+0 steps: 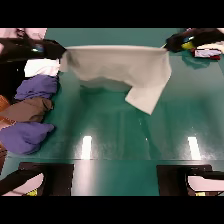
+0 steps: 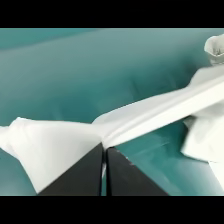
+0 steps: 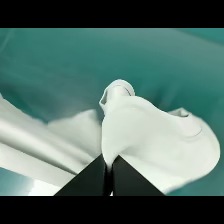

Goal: Fold the shirts.

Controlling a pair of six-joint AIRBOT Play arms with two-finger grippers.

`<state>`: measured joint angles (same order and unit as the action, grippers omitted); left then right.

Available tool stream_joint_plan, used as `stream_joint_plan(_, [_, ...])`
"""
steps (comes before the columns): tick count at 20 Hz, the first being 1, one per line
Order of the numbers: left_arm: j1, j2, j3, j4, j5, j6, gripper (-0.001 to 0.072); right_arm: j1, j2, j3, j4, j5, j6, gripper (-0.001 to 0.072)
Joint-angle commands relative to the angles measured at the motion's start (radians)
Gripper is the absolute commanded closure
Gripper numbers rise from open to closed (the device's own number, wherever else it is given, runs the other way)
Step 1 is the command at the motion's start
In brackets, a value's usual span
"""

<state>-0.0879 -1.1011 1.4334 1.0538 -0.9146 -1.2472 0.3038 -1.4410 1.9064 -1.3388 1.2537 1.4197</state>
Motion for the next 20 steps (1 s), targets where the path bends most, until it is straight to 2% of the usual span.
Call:
stream_joint_plan(1, [0.001,0.229,0.002,0.009,-0.134,-0.002,0.0684,0.001,0.201,0.001,-0.027,0.120,-0.004,0.0699])
stream_joint_plan(4, [0.001,0.372,0.002,-0.066,-0.236,-0.015,0.0684,0.001,0.352,0.001,-0.027,0.225,-0.003,0.0698])
stream_joint_plan(6, [0.001,0.431,0.003,-0.158,-0.254,-0.040,0.0684,0.000,0.429,0.001,-0.028,0.255,0.027,0.0698])
stream_joint_plan(8, [0.001,0.446,0.003,-0.253,-0.266,-0.057,0.0685,0.001,0.478,0.001,-0.028,0.255,0.071,0.0698])
stream_joint_plan(10, [0.001,0.427,0.002,-0.263,-0.308,-0.063,0.0685,0.001,0.478,0.000,-0.027,0.278,0.114,0.0699])
stream_joint_plan(13, [0.001,0.319,-0.033,-0.210,-0.442,-0.065,0.0685,0.001,0.362,0.000,-0.024,0.427,0.198,0.0699])
stream_joint_plan(15, [0.001,0.214,-0.110,-0.197,-0.520,-0.061,0.0685,0.002,0.229,0.000,-0.014,0.539,0.208,0.0699])
stream_joint_plan(17, [0.001,0.100,-0.218,-0.195,-0.494,-0.038,0.0684,0.002,0.080,-0.008,-0.014,0.574,0.206,0.0698])
stream_joint_plan(18, [0.001,0.032,-0.267,-0.188,-0.454,-0.006,0.0684,0.002,0.010,-0.032,-0.015,0.553,0.202,0.0698])
stream_joint_plan(20, [0.001,-0.114,-0.314,-0.148,-0.327,0.000,0.0684,0.002,-0.117,-0.098,-0.015,0.469,0.139,0.0699])
